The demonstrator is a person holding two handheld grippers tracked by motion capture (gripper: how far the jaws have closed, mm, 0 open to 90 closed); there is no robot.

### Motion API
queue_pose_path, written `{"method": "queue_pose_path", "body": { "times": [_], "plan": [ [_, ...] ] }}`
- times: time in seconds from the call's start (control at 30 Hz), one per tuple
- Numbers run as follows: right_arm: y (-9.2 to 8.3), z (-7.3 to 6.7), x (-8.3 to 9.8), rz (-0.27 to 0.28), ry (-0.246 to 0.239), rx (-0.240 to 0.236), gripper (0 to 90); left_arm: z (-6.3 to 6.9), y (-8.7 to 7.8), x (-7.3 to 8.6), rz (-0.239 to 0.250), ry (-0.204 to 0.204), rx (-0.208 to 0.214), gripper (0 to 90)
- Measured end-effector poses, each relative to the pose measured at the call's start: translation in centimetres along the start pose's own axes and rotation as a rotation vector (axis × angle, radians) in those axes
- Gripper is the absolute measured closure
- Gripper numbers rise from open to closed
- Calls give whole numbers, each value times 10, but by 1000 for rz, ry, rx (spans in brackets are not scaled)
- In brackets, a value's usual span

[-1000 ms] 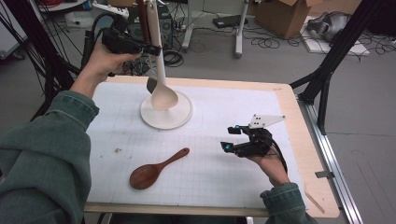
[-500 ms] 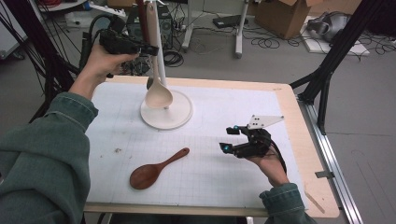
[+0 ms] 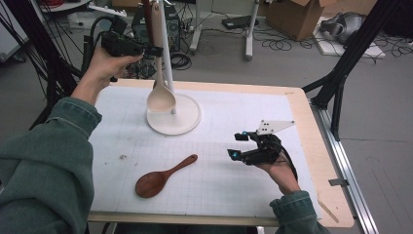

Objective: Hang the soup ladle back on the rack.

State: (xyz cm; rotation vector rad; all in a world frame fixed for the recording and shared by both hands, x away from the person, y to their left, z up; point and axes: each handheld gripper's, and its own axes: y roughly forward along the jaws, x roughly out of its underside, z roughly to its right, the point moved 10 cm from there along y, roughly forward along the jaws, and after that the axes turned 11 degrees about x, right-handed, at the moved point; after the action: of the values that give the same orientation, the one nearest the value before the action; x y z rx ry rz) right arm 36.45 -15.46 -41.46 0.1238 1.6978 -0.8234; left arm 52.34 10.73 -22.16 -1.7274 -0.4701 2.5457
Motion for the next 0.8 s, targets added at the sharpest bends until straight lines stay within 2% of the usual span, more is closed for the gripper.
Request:
{"method": "queue_pose_path", "body": {
  "times": [0.33, 0.67, 0.8],
  "plan": [
    [1, -1, 0, -1, -3, -6, 291, 3, 4, -3, -2, 2, 22, 753],
    [3, -3, -1, 1, -6, -10, 291, -5, 4, 0, 22, -59, 25, 725],
    [2, -3, -2, 5, -3, -9, 291, -8, 0, 1, 41, -68, 9, 704]
  ]
}}
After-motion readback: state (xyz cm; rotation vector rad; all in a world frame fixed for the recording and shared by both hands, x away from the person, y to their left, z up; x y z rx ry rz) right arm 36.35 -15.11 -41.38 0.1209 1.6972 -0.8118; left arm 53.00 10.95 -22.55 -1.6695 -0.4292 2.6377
